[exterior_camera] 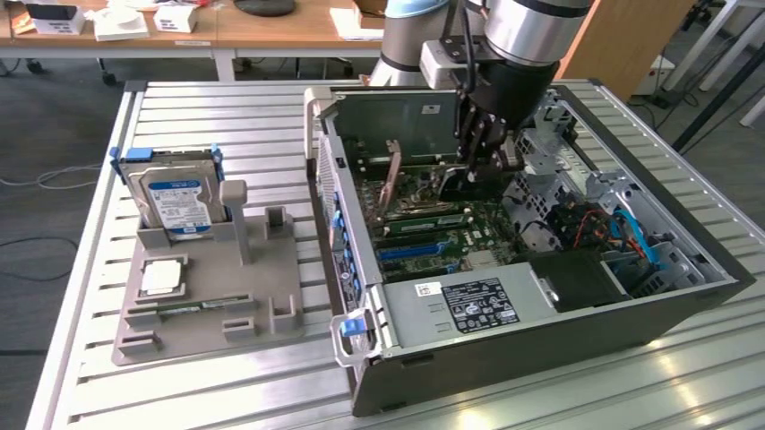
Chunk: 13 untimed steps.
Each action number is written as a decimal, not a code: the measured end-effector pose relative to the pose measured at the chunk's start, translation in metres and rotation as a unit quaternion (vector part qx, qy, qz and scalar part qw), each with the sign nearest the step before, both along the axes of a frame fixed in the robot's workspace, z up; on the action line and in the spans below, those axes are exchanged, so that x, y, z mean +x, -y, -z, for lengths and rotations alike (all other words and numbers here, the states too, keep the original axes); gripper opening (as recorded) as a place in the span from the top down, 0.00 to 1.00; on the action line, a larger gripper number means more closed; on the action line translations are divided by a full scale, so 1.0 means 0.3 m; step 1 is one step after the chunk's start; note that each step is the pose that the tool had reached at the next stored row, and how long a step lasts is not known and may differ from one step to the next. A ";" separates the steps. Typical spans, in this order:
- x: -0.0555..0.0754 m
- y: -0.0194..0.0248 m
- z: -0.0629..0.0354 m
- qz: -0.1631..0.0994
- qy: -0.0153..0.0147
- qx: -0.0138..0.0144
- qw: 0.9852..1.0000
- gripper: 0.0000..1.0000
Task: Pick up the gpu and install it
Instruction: 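Insert the gpu into the slot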
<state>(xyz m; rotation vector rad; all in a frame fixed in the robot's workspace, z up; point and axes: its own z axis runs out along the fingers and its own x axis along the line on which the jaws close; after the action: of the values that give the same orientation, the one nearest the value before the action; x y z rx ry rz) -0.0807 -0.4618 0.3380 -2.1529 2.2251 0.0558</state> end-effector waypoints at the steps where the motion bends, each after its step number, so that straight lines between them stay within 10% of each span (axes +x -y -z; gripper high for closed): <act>1: 0.000 0.000 0.003 0.000 0.000 0.000 1.000 0.73; 13: 0.000 0.000 0.045 -0.002 0.000 0.000 1.000 0.73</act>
<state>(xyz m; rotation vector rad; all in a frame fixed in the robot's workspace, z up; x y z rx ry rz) -0.0807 -0.4618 0.3244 -2.1573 2.2208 0.0560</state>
